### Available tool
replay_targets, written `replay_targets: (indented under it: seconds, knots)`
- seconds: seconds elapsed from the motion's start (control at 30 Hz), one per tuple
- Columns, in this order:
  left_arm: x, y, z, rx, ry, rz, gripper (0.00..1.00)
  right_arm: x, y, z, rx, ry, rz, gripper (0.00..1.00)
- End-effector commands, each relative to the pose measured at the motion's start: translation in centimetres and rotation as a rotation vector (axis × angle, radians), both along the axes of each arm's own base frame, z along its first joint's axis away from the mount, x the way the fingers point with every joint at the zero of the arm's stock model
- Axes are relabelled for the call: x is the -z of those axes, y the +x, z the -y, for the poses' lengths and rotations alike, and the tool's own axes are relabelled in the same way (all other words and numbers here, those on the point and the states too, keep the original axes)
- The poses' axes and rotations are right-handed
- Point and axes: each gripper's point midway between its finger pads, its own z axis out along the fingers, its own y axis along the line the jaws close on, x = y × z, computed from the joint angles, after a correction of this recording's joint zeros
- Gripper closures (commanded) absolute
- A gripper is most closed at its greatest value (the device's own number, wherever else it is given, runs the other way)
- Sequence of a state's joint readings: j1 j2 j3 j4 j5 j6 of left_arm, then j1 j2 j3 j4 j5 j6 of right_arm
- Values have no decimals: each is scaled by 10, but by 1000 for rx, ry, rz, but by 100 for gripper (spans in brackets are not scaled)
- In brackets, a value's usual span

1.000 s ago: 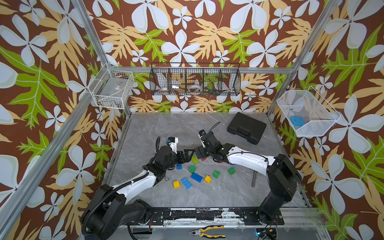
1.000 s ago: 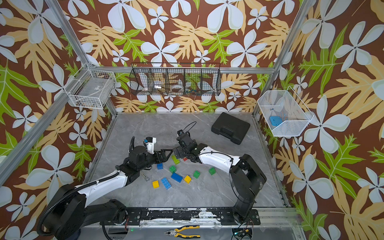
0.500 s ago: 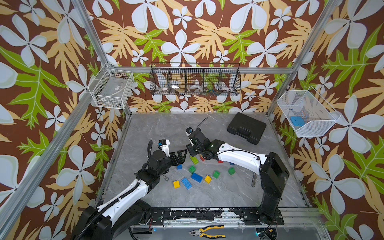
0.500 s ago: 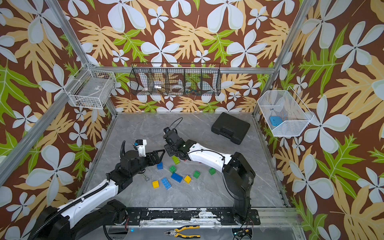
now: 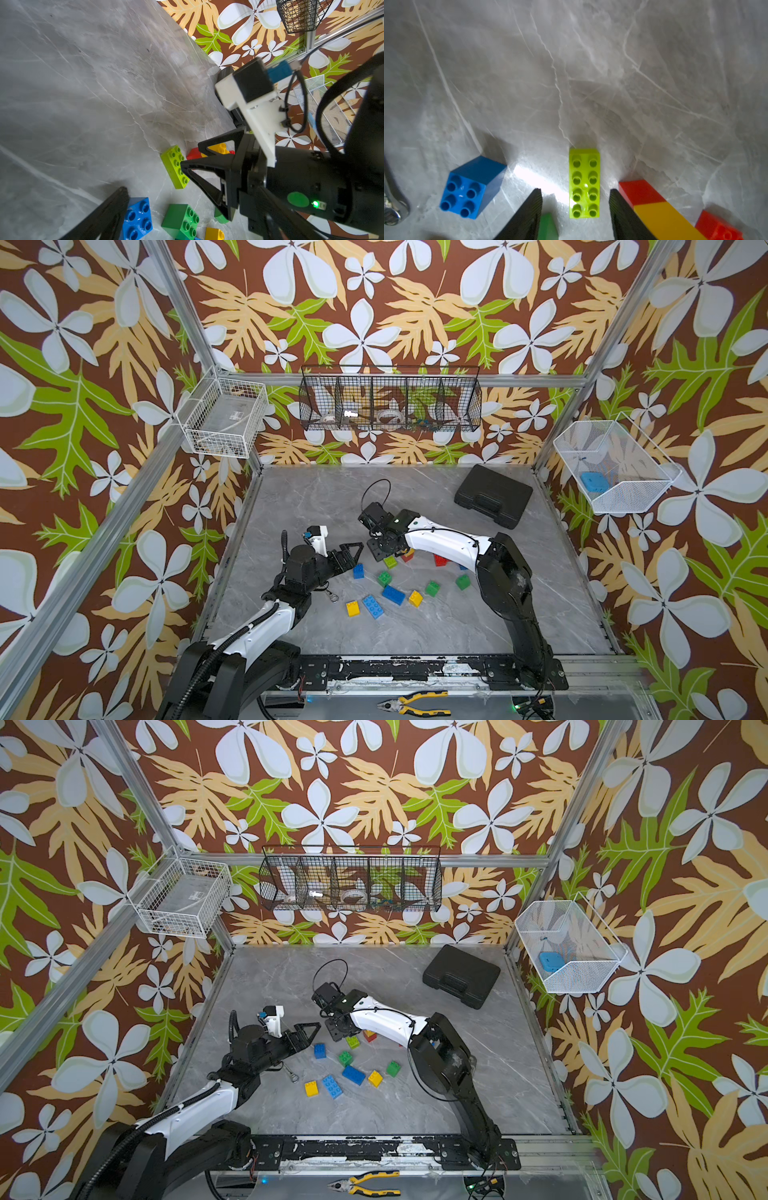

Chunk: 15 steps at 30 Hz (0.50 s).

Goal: Assemble a fork with lego
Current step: Pick up the lego brick from the center of the board.

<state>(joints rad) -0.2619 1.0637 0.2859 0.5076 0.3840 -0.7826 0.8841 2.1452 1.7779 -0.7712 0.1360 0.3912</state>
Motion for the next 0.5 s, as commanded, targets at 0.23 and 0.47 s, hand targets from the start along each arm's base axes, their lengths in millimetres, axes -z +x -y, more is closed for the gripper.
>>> replay_targets:
  seconds: [0.23,0.47]
  knots:
    - [7,-9,5,45,10,20,4,27,-18,10,31,-57,-116,49]
    - [15,-16,12,62,32,6,4,37,-20,12,45,-76,-135,50]
